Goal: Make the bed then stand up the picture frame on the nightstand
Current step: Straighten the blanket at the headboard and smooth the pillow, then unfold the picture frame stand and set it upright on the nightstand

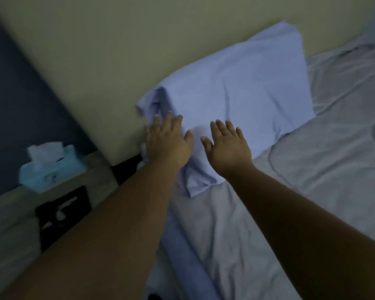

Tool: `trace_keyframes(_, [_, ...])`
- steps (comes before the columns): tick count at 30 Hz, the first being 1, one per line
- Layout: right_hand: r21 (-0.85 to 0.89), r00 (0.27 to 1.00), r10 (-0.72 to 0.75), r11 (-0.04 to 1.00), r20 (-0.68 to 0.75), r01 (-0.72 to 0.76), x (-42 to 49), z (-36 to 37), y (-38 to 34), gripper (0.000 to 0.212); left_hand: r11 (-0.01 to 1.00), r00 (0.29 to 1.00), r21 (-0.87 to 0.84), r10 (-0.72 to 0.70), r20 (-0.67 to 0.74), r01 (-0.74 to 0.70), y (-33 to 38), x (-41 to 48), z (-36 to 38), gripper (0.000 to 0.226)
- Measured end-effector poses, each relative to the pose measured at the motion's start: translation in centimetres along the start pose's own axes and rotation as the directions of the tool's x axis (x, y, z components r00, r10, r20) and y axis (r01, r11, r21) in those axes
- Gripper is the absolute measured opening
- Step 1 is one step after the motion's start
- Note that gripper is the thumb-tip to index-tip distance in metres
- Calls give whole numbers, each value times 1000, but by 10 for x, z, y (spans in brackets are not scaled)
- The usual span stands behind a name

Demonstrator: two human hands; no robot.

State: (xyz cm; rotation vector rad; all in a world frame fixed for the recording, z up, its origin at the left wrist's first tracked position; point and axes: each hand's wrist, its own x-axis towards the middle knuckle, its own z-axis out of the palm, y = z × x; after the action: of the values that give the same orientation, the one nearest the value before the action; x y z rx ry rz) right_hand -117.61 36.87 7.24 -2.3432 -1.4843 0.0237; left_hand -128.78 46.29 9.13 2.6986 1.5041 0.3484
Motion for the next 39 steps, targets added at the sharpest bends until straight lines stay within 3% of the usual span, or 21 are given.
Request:
trace_keyframes(6, [54, 964, -260, 965, 46, 258, -13, 42, -123, 54, 932, 934, -90, -356, -39, 352, -134, -67, -3, 58])
trace_keyframes(10, [103, 919, -384, 921, 92, 375, -15, 94, -203, 53, 840, 839, -126, -539, -73, 528, -223, -94, 5, 59])
trace_keyframes(16, [161, 781, -589, 808, 208, 567, -3, 188, -322, 55, 650, 653, -144, -757, -30, 746, -359, -120, 40, 61])
trace_keyframes(24, [204, 657, -692, 719, 298, 665, 36, 268, -404, 53, 497, 510, -154, -859, 55, 854, -450, -108, 77, 61])
trace_keyframes(39, [199, 482, -736, 623, 475, 756, 44, 328, -409, 49, 341, 389, -223, -894, 221, 913, -448, -127, 130, 58])
